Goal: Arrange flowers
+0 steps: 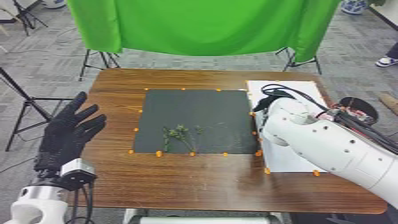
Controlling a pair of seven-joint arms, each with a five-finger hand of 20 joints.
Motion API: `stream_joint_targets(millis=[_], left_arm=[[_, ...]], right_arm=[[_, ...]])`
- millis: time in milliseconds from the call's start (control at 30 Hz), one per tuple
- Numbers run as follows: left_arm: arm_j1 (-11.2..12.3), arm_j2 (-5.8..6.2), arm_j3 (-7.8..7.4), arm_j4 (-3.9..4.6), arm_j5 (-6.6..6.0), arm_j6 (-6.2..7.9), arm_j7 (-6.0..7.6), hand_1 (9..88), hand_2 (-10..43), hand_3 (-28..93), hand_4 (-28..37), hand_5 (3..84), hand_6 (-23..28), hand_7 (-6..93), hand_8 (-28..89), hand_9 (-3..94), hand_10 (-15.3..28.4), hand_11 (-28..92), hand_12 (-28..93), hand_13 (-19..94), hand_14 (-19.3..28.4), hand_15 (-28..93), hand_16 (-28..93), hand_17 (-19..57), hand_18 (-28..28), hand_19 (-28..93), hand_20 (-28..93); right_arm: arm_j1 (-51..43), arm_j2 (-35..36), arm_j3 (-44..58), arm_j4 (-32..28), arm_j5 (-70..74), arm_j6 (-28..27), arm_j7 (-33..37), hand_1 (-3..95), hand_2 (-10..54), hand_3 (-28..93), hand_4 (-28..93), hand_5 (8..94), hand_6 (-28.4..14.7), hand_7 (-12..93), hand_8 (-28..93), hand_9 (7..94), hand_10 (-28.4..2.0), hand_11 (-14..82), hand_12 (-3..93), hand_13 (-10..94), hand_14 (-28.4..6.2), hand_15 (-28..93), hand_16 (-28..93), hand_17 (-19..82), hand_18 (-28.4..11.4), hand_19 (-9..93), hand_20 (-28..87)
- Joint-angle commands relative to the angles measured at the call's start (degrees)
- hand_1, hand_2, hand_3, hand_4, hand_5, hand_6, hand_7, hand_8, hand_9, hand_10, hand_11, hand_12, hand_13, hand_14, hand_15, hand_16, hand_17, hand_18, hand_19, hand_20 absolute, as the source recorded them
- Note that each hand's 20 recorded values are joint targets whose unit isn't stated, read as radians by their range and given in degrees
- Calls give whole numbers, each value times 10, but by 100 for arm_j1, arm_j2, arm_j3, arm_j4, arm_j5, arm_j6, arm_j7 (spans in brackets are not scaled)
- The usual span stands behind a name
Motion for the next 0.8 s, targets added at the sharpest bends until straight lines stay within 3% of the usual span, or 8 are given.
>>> stream_joint_targets(millis=[33, 67, 100, 400, 500, 600, 667, 800], left_arm=[[-45, -150, -66, 22, 124, -144, -204, 302, 84, 622, -208, 316, 73, 80, -77, 260, 181, 239, 107, 186, 268, 551, -124, -73, 272, 543, -3], [-19, -50, -42, 14, 48, -87, -76, 302, 84, 622, -208, 316, 73, 80, -77, 260, 181, 239, 107, 187, 268, 550, -124, -73, 272, 543, -3], [-108, -110, -32, 38, 116, -146, -205, 302, 84, 622, -208, 315, 73, 80, -77, 260, 182, 240, 107, 186, 268, 550, -124, -73, 272, 543, -3], [-186, -91, -41, 66, 118, -179, -243, 302, 87, 620, -208, 315, 73, 80, -77, 260, 182, 240, 106, 187, 268, 551, -125, -73, 272, 544, -4], [-192, -70, -52, 68, 99, -180, -223, 303, 88, 618, -209, 315, 73, 80, -77, 260, 182, 241, 106, 186, 268, 550, -125, -73, 271, 543, -5], [-229, -137, -59, 76, 171, -226, -322, 302, 89, 618, -210, 315, 74, 80, -77, 260, 182, 241, 105, 186, 269, 550, -125, -73, 272, 544, -5], [-177, -71, -45, 67, 100, -195, -226, 301, 89, 619, -209, 315, 74, 80, -77, 260, 183, 241, 105, 186, 268, 550, -125, -73, 272, 544, -5], [-170, -89, -46, 67, 109, -197, -246, 301, 90, 617, -210, 315, 74, 80, -77, 260, 183, 241, 105, 187, 269, 552, -125, -73, 272, 545, -5]], right_arm=[[-233, -72, -304, -10, -65, -282, 16, 299, -24, 698, -226, 559, -139, 114, -77, 603, -237, 255, 164, 616, -169, 638, 104, 482, -178, 932, -232], [-237, -91, -357, 29, -146, -262, 5, 309, -27, 701, -226, 560, -138, 117, -77, 607, -233, 258, 164, 617, -168, 638, 103, 481, -178, 932, -231], [-254, -32, -432, -4, -118, -190, 34, 321, -30, 703, -227, 566, -131, 126, -77, 611, -228, 264, 166, 622, -165, 637, 102, 480, -179, 932, -229], [-319, 81, -805, 30, -448, 144, 13, 450, -91, 734, -263, 646, -65, 232, -64, 714, -156, 317, 171, 703, -115, 607, 121, 493, -158, 932, -179], [-297, 93, -942, 60, -566, 331, -20, 510, -95, 690, -279, 675, -53, 258, 52, 769, -125, 258, 236, 725, -98, 591, 133, 495, -154, 932, -152], [-293, 121, -1041, 68, -668, 510, -76, 544, -95, 674, -281, 706, -35, 288, 61, 831, -104, 201, 295, 745, -79, 580, 150, 500, -147, 932, -128], [-239, 133, -1156, 81, -688, 685, -122, 560, -95, 674, -281, 731, -16, 314, 64, 869, -93, 181, 315, 763, -63, 559, 194, 499, -146, 932, -99], [-247, 185, -1176, 52, -784, 844, -243, 573, -95, 684, -282, 756, -2, 328, 72, 897, -86, 187, 314, 784, -56, 557, 210, 503, -142, 932, -44]])
